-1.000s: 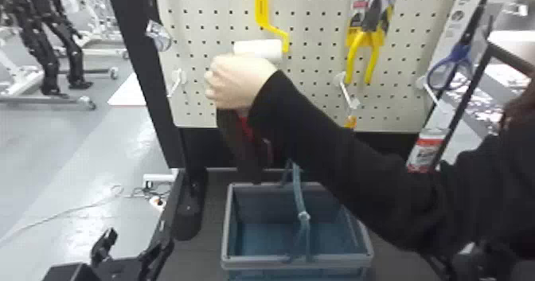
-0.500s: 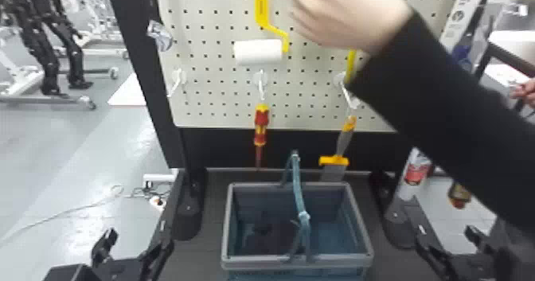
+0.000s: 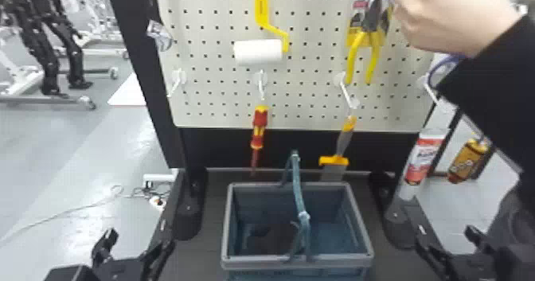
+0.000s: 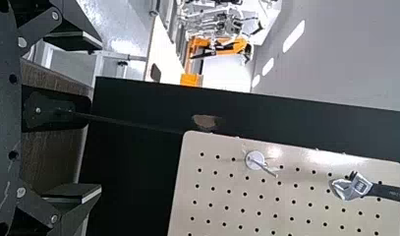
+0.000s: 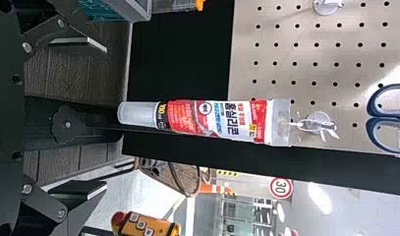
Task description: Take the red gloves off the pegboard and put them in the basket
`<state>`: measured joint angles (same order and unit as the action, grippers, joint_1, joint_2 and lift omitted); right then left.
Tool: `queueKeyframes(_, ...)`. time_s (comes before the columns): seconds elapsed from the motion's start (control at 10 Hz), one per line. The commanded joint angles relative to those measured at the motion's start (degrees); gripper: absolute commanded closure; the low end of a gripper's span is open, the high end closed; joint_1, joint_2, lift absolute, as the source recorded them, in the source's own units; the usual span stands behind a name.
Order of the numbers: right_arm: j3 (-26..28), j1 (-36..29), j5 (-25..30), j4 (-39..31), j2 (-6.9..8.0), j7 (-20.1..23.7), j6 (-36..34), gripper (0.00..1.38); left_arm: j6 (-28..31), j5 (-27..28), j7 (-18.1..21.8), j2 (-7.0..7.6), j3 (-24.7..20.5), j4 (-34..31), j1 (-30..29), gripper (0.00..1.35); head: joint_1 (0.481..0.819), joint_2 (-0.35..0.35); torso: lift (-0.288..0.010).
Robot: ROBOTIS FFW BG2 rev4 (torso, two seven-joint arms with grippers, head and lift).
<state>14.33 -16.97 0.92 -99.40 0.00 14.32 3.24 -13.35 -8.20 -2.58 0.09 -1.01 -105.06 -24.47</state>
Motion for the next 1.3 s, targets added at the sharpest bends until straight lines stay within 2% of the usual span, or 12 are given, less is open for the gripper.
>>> queueKeyframes(0.0,0.0,-0.1,0.0,0.0,0.05,0.0,0.0,0.31,-0.2,0.0,-0.1,-0.24,0.0,0.0,0.0,0.26,0.549,0.0,-0.1)
queueKeyframes(1.2,0.0,0.0,0.0,0.0,0.05,0.0,0.0,0.31,-1.1,-0.2,-0.1,-0.24,0.2,0.6,0.1,0.26,0.549,0.0,-0.1)
